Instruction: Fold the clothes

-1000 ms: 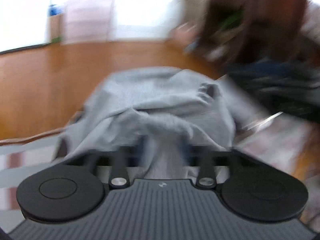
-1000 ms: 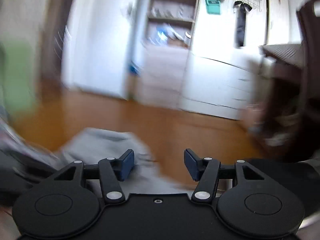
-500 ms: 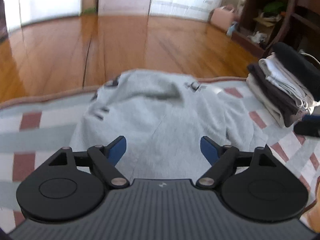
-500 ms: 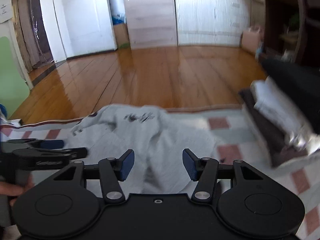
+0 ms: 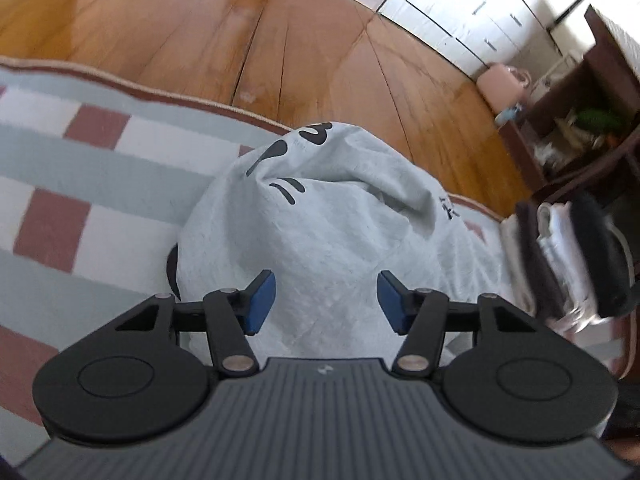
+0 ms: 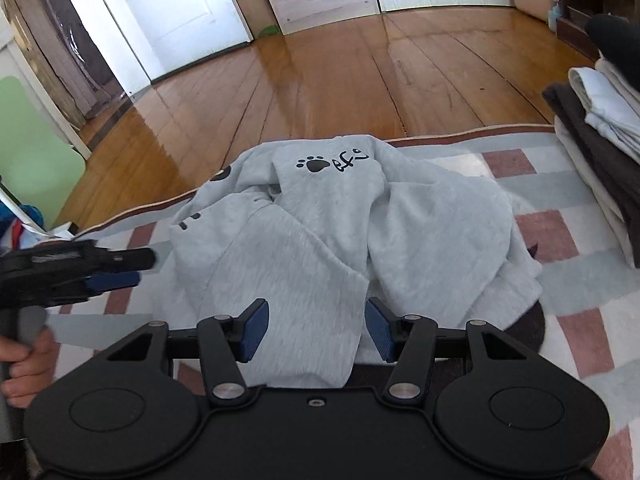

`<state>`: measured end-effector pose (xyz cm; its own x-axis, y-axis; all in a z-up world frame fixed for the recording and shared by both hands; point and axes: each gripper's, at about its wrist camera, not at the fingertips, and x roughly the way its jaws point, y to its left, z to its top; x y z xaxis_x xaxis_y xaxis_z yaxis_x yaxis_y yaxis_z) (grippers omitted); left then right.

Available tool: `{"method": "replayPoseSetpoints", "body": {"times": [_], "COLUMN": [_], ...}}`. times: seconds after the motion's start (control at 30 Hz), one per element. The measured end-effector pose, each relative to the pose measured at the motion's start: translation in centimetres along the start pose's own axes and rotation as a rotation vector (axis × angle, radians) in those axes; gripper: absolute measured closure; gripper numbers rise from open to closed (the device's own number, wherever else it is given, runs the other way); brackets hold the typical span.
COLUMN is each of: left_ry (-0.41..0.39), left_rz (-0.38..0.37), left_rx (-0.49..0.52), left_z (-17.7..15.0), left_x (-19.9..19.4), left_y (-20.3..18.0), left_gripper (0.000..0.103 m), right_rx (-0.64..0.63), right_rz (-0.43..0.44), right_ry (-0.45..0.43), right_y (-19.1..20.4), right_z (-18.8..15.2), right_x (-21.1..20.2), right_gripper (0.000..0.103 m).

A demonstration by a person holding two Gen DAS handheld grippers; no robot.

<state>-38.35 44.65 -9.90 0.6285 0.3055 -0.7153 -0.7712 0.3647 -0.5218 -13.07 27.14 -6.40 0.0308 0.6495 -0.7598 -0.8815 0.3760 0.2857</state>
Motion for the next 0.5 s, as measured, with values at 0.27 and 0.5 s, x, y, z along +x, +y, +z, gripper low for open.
{"method": "replayPoseSetpoints", "body": {"times": [0.27, 0.5], "left_ry": [0.076, 0.117], "left_rz": [-0.037, -0.102], "left_rx": [-0.026, 0.03], "left_z": [0.0, -0.5], "left_x": [1.8, 2.8], "left_y": [0.9, -1.0], "left_gripper": [0.048, 0.049], "right_rx": [-0.154, -0.217], "right_rz": [-0.089, -0.124], "right_ry": [0.011, 0.091], "right_y": [0.8, -0.6], "right_z": [0.4, -0.5], "right_x": [4.2, 8.2], "right_gripper": [0.044, 0.1]}}
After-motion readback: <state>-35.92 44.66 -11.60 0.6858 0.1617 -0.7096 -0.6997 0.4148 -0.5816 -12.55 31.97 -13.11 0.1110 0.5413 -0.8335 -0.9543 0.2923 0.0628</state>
